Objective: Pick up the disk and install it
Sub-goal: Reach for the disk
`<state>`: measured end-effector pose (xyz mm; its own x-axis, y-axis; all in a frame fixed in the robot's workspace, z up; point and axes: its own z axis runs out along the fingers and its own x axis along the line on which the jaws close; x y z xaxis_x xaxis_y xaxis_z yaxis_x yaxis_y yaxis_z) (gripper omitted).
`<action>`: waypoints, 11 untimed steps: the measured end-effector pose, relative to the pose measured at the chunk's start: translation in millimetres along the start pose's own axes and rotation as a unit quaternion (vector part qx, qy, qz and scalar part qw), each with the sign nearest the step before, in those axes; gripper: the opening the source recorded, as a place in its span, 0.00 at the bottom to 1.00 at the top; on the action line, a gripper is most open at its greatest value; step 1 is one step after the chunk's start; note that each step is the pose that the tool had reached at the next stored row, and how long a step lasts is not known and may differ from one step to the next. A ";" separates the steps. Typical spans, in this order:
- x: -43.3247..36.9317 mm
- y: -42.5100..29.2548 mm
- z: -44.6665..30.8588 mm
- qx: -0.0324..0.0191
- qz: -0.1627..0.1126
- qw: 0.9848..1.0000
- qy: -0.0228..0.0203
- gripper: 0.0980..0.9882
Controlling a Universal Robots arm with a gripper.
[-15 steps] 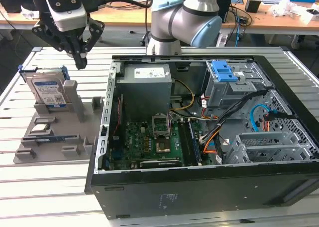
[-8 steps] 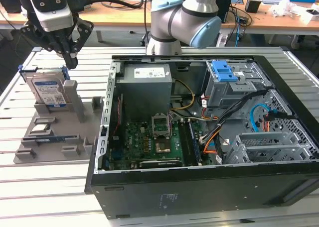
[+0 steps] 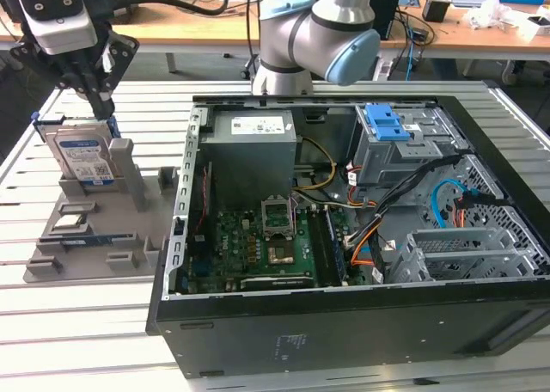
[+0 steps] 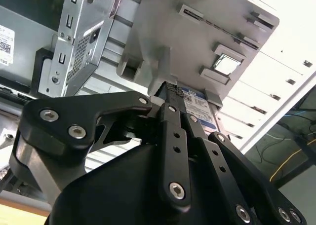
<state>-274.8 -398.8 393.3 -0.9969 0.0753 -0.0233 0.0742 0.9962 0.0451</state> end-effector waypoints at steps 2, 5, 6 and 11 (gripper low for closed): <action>5.7 -0.4 -0.1 0.000 0.000 1.000 0.000 0.01; 13.4 -1.0 -0.3 0.000 0.000 1.000 0.000 0.01; 17.5 -1.3 -0.5 0.000 0.000 1.000 0.000 0.01; 36.4 -2.7 -1.0 0.000 0.000 1.000 0.000 0.01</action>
<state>-311.3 -398.9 393.3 -0.9969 0.0753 -0.0233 0.0742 0.9962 0.0451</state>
